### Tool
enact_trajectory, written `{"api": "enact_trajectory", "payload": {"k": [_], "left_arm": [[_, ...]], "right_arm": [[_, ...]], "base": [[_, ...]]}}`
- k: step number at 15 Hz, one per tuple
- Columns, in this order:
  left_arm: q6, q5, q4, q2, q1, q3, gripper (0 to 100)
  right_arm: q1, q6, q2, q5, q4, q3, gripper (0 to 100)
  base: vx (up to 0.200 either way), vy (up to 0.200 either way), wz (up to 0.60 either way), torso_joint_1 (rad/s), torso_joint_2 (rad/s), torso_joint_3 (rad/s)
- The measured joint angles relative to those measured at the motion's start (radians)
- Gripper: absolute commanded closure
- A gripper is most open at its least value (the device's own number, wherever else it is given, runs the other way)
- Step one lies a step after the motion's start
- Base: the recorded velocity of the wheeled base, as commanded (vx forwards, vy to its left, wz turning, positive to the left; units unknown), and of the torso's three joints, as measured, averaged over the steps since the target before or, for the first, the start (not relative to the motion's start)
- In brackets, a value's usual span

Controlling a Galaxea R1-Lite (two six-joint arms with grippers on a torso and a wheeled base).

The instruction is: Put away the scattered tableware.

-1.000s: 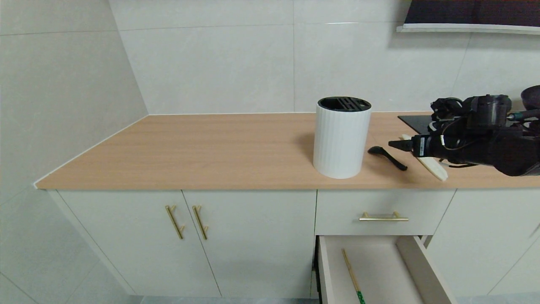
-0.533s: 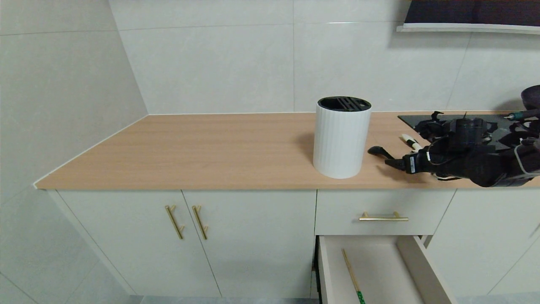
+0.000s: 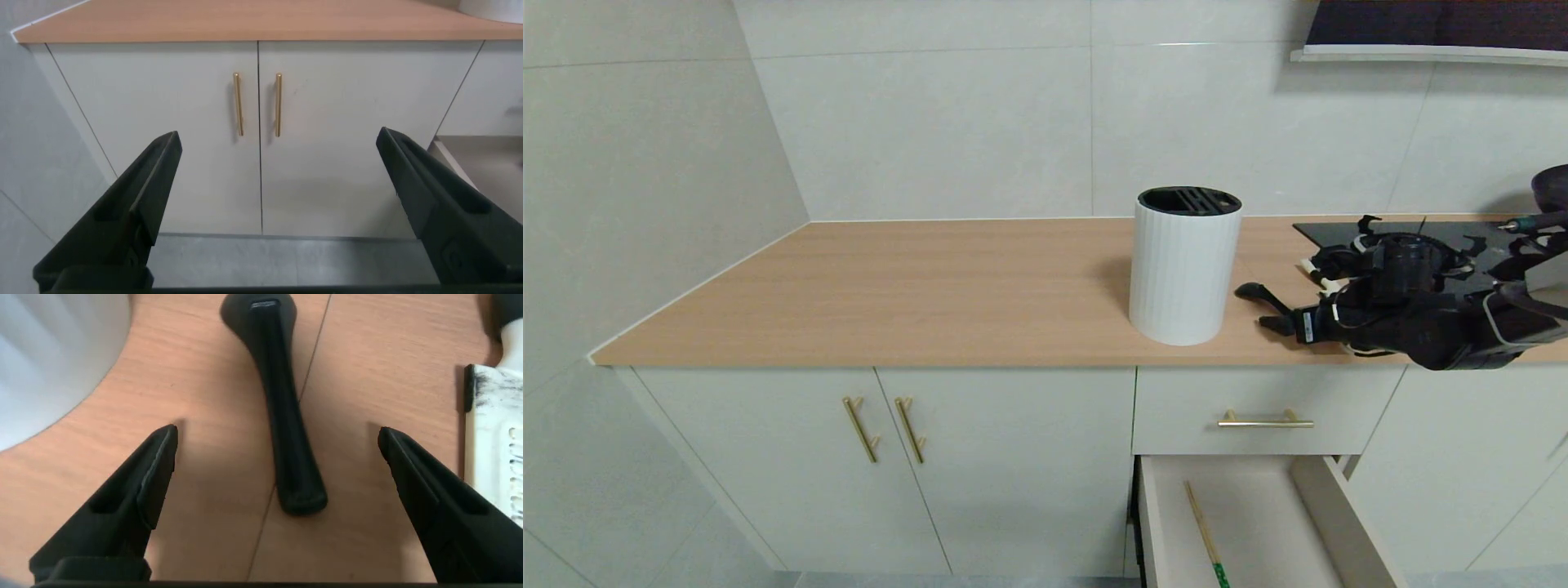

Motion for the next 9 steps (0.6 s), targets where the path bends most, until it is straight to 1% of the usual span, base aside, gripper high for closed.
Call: {"api": "enact_trajectory", "payload": {"k": [1, 2, 9], "left_arm": [[0.0, 0.0, 0.0, 0.0, 0.0, 0.0, 0], [0.0, 0.0, 0.0, 0.0, 0.0, 0.0, 0], [0.0, 0.0, 0.0, 0.0, 0.0, 0.0, 0]], "right_arm": [[-0.001, 0.0, 0.006, 0.0, 0.001, -0.005, 0], [-0.002, 0.001, 0.011, 0.0, 0.001, -0.01, 100], [-0.001, 0.008, 0.025, 0.001, 0.001, -0.017, 100]], "base": [[0.0, 0.0, 0.0, 0.0, 0.0, 0.0], [0.0, 0.0, 0.0, 0.0, 0.0, 0.0], [0.0, 0.0, 0.0, 0.0, 0.0, 0.0]]}}
